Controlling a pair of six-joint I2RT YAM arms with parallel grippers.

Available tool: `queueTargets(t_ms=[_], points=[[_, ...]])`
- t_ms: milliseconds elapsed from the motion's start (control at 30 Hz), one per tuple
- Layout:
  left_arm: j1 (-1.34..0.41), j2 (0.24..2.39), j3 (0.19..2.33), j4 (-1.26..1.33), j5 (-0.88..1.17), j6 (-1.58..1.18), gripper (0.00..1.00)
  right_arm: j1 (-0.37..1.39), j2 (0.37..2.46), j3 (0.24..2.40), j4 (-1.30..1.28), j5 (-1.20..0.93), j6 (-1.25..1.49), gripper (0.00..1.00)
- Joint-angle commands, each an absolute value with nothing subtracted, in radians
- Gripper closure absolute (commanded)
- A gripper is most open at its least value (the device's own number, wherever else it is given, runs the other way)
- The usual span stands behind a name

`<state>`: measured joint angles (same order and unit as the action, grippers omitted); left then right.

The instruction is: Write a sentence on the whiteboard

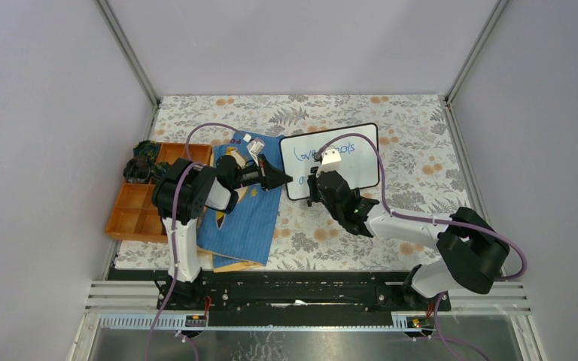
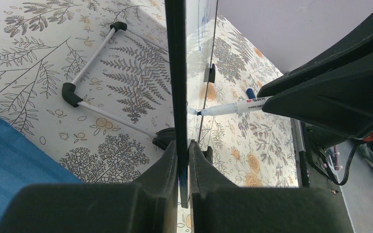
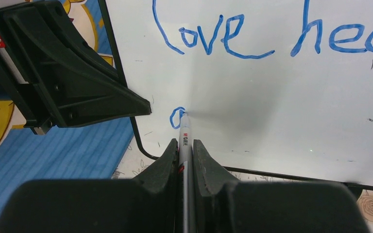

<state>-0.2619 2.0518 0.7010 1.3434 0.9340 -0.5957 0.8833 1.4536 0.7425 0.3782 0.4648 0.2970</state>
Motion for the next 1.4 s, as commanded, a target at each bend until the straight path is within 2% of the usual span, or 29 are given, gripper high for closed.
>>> queueTargets(t_ms=[0,600,967,1367], points=[[-0.264,2.090,0.686,1.175,0.869,-0.495,1.00,0.857,1.428,0.726,0.371,0.494,0.301,1.00],[-0.264,2.088,0.687,1.175,0.870,-0.494,1.00,0.857,1.412,0.721,0.351,0.464,0.312,1.00],[-0.263,2.089,0.687,1.174,0.870,-0.495,1.00,0.856,1.302,0.755,0.332,0.481,0.307,1.00],[-0.265,2.089,0.686,1.172,0.870,-0.493,1.00,0.829,1.344,0.804,0.348,0.445,0.308,1.00]])
